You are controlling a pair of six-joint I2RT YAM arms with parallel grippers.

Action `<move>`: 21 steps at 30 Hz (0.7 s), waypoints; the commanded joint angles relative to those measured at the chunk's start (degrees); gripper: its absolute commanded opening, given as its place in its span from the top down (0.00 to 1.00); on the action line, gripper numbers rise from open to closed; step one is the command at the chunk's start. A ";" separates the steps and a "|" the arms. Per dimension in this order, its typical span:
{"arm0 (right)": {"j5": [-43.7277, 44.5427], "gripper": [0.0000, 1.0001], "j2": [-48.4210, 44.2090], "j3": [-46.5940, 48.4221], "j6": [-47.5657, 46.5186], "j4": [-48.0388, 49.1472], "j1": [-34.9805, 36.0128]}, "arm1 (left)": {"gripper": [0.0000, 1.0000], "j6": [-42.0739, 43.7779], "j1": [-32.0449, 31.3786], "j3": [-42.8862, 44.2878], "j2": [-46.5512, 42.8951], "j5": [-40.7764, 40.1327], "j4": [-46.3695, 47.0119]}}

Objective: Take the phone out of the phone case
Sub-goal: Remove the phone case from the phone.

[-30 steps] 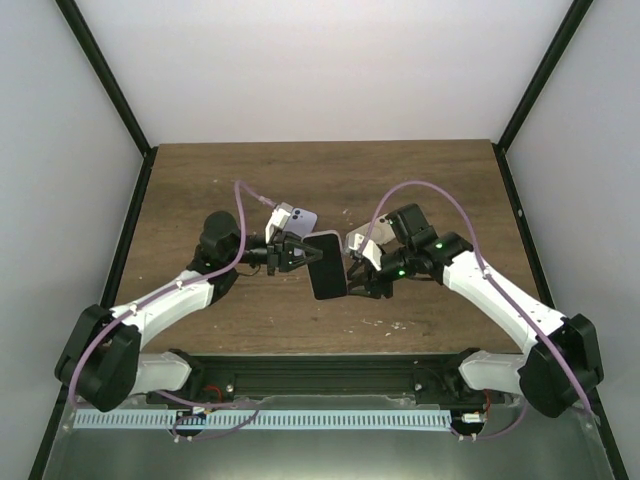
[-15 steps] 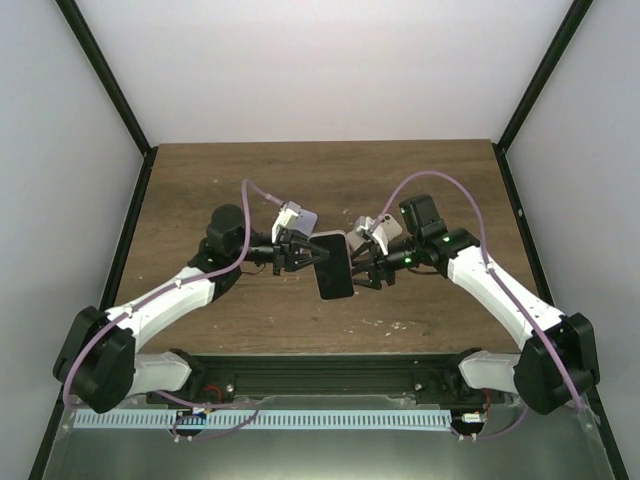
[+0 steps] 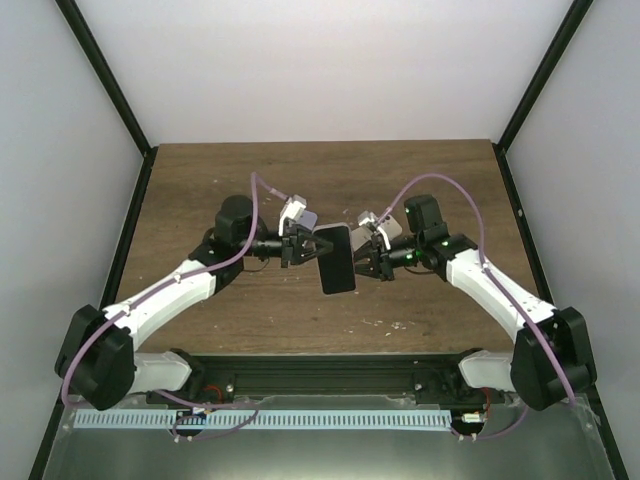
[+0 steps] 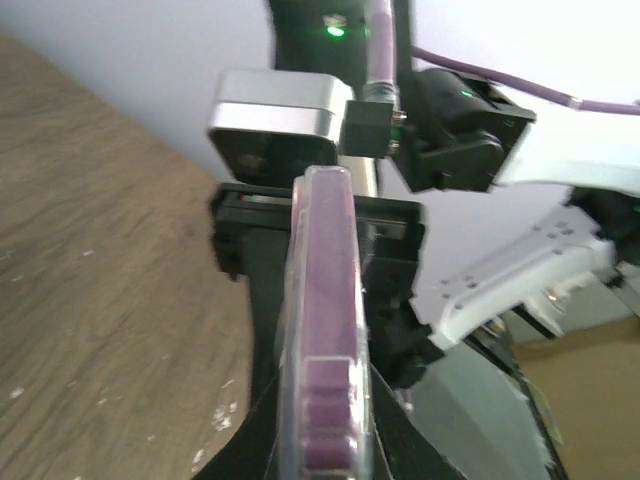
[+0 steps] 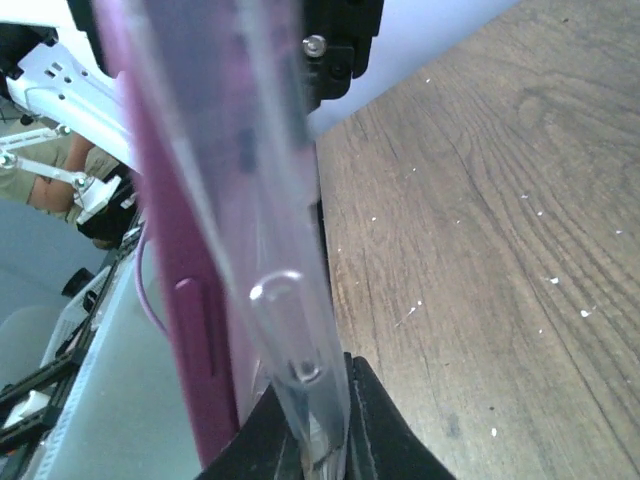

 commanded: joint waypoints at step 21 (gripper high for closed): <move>32.85 0.99 6.49 -5.09 41.89 10.94 0.95 | 0.50 11.41 -30.41 2.21 -4.41 -84.98 -32.90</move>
